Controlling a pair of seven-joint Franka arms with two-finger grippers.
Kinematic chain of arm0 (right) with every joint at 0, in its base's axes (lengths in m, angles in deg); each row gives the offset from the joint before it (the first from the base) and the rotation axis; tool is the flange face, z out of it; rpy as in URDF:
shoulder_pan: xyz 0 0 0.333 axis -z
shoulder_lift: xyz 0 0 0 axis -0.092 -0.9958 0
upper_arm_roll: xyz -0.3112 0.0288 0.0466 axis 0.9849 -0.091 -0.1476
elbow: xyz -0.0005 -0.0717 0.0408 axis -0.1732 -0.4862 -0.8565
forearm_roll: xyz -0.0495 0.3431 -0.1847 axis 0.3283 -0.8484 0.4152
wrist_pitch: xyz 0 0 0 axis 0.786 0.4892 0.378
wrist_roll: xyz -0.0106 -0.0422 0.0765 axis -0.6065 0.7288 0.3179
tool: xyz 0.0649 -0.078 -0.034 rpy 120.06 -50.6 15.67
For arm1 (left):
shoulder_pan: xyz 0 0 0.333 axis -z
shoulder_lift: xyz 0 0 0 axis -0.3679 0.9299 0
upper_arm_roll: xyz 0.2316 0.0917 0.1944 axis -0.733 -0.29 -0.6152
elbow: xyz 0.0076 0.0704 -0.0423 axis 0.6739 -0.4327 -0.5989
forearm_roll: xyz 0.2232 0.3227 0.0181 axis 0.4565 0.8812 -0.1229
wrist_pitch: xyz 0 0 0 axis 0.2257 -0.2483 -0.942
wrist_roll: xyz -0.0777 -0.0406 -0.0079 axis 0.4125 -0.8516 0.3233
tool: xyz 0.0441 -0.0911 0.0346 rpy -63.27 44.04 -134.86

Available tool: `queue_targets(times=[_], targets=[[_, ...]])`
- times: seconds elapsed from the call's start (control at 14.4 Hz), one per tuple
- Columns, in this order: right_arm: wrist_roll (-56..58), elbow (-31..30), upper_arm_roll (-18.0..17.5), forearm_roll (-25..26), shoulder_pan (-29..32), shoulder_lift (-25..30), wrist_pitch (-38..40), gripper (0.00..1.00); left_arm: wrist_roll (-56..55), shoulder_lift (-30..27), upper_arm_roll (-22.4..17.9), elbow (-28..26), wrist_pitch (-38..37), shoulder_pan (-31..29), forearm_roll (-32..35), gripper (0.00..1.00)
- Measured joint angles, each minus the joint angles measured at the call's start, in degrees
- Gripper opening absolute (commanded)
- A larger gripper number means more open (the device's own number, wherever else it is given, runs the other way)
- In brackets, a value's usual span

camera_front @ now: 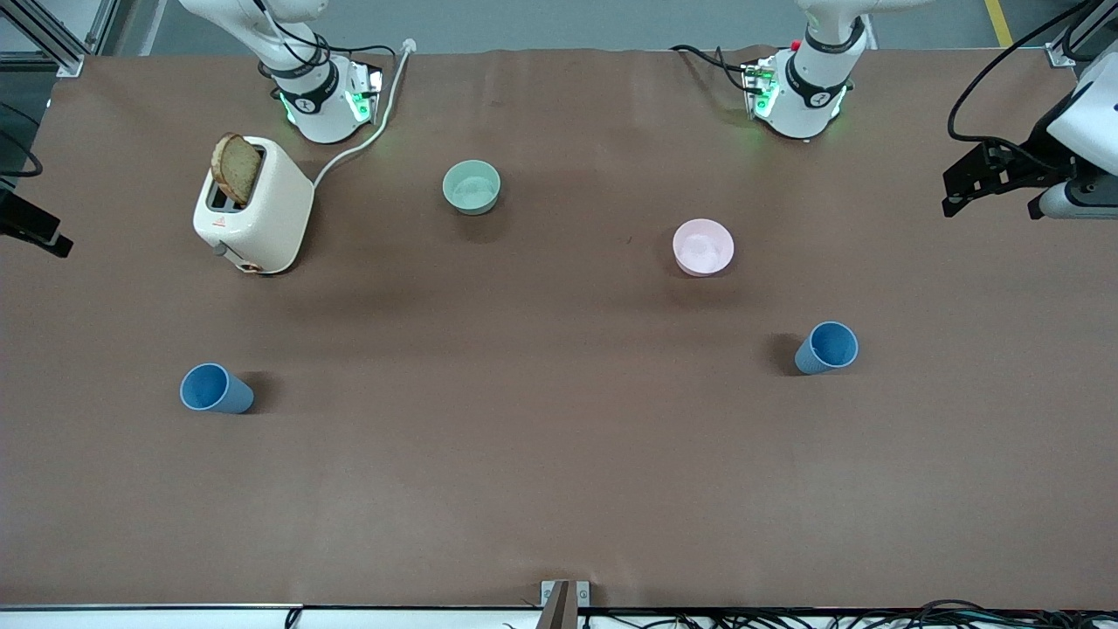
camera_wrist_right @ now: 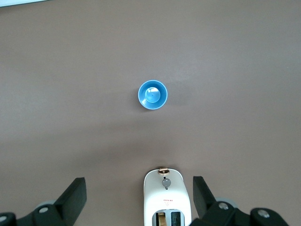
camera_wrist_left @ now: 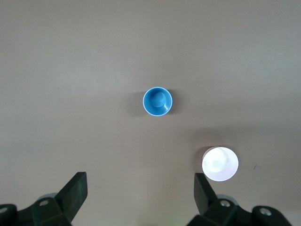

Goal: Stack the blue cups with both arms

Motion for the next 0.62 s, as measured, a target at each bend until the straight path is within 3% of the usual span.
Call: queue_targets(times=[0.42, 0.62], targets=[[0.44, -0.05, 0.06, 0.00, 0.09, -0.22, -0.01, 1.00, 0.05, 0.82, -0.25, 0.05, 0.18, -0.37, 2.21, 1.00], [2.81, -0.45, 0.24, 0.00, 0.48, -3.49, -3.44, 1.00, -0.10, 3.89, -0.57, -1.48, 6.38, -1.10, 2.46, 1.00]])
